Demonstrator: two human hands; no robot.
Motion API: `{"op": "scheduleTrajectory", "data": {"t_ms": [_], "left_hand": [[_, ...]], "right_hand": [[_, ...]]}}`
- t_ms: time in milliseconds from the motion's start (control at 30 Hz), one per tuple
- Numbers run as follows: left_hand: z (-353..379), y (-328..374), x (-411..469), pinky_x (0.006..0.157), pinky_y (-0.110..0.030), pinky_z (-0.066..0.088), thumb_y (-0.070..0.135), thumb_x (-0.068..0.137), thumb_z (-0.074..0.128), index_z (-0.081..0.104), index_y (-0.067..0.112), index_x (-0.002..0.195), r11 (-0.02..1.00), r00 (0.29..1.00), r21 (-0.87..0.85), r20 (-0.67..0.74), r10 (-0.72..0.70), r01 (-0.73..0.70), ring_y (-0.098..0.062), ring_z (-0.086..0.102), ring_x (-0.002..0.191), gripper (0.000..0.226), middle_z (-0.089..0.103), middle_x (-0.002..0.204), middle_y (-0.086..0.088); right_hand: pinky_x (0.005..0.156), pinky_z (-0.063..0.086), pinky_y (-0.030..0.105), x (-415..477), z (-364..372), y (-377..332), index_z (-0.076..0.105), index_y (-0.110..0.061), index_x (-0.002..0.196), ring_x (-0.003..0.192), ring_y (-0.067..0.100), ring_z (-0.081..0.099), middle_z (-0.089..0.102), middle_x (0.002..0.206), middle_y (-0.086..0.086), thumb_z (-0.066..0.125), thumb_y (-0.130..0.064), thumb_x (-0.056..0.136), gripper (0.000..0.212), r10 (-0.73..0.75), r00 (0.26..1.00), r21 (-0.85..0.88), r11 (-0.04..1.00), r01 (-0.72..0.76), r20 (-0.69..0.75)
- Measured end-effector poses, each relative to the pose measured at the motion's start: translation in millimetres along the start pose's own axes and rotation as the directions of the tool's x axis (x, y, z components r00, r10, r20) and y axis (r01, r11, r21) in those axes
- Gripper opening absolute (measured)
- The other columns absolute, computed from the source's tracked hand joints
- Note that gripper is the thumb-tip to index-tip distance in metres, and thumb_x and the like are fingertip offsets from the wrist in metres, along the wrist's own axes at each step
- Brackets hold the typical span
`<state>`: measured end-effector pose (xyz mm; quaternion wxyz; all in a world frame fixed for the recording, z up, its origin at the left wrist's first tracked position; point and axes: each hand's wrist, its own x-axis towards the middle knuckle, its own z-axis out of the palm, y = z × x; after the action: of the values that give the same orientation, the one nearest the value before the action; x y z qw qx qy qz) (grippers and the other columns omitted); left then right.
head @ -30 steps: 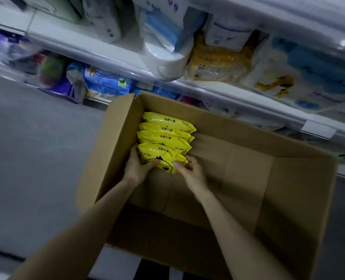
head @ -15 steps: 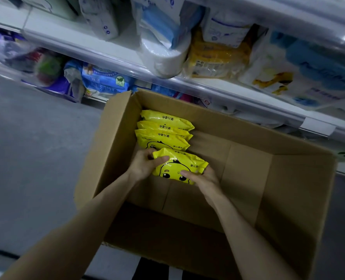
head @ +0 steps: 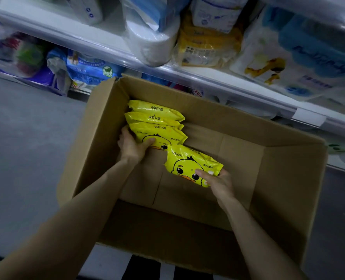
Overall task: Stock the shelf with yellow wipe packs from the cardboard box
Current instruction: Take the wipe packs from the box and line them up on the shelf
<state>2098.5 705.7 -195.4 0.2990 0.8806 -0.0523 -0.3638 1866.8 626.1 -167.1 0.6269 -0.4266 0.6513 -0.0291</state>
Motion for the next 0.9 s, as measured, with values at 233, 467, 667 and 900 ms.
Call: {"op": "scheduleTrajectory", "data": {"t_ms": [233, 467, 667, 900], "left_hand": [[5, 7, -18, 0.087, -0.025, 0.039, 0.021, 0.079, 0.075, 0.054, 0.01, 0.127, 0.998, 0.989, 0.016, 0.136, 0.057, -0.06, -0.024, 0.052, 0.116, 0.054, 0.058, 0.126, -0.011], [-18, 26, -59, 0.088, -0.035, 0.05, 0.015, 0.069, 0.082, 0.06, 0.012, 0.116, 0.986, 0.955, -0.012, 0.247, 0.164, -0.167, -0.02, 0.06, 0.097, 0.052, 0.064, 0.102, -0.003], [-60, 97, -123, 0.084, -0.03, 0.049, 0.009, 0.068, 0.082, 0.058, 0.006, 0.116, 0.931, 0.884, -0.047, 0.299, 0.359, -0.362, -0.017, 0.061, 0.095, 0.054, 0.064, 0.103, -0.003], [-99, 211, -221, 0.083, -0.031, 0.053, 0.009, 0.071, 0.08, 0.067, 0.012, 0.106, 0.825, 0.763, -0.143, 0.319, 0.562, -0.547, -0.013, 0.066, 0.085, 0.037, 0.07, 0.089, 0.003]], "right_hand": [[0.057, 0.048, 0.019, -8, -13, 11, 0.069, -0.015, 0.095, 0.075, 0.009, 0.066, 0.072, 0.088, 0.002, 0.079, -0.013, 0.072, 0.025, -0.025, 0.998, 0.024, 0.999, 0.027, -0.062], [0.062, 0.054, 0.02, -45, -42, -8, 0.068, -0.023, 0.082, 0.073, 0.011, 0.068, 0.072, 0.081, -0.002, 0.079, -0.011, 0.072, 0.019, -0.099, 0.992, 0.034, 0.994, 0.102, -0.084], [0.053, 0.049, 0.017, -111, -92, -59, 0.069, -0.02, 0.086, 0.065, 0.005, 0.066, 0.072, 0.079, -0.003, 0.08, -0.014, 0.072, 0.019, -0.2, 0.973, 0.036, 0.978, 0.205, -0.111], [0.051, 0.044, 0.017, -203, -186, -135, 0.068, -0.02, 0.08, 0.053, 0.0, 0.057, 0.067, 0.061, -0.013, 0.079, -0.01, 0.072, 0.017, -0.42, 0.889, 0.047, 0.899, 0.435, -0.185]]}}
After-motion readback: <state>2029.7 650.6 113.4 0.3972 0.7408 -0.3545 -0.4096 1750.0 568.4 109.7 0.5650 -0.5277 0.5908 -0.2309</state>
